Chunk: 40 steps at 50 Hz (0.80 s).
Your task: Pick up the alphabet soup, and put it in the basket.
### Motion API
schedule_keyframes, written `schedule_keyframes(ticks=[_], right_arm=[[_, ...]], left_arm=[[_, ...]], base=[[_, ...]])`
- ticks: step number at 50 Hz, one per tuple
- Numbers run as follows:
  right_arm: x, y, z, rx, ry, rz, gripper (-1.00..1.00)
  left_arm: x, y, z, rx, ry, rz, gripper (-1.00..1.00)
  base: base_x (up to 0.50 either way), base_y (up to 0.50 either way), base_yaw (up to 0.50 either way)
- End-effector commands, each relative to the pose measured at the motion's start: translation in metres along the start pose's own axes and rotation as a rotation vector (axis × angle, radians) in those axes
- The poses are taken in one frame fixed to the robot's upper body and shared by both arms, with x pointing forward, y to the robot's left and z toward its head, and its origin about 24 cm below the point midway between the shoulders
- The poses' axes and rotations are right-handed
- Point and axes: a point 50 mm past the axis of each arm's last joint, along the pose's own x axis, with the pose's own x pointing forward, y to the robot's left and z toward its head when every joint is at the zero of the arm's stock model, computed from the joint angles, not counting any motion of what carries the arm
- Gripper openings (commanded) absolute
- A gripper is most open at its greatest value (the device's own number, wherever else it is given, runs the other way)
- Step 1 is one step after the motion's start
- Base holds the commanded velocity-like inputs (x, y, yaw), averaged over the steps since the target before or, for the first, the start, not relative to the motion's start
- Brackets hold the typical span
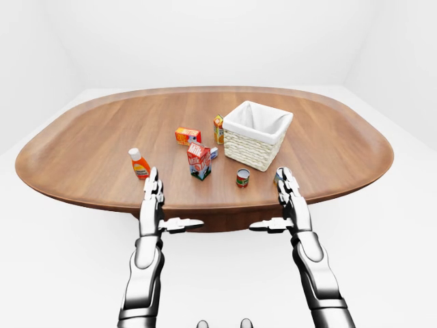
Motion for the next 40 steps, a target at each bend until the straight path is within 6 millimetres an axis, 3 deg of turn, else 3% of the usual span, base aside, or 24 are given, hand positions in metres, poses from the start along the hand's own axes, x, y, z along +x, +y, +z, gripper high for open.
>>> schedule_keyframes(ticks=[1,40], right_arm=[[0.000,0.000,0.000,0.005,-0.001,0.002,1.00],[0.000,-0.001,-0.001,0.006,0.005,-0.002,1.00]], left_arm=[[0.002,0.014,0.010,0.003,-0.056,0.098,1.00],[0.002,0.046,0.032,-0.035,-0.154,0.317,1.00]], base=[[0.00,0.00,0.00],[0.00,0.00,0.00]])
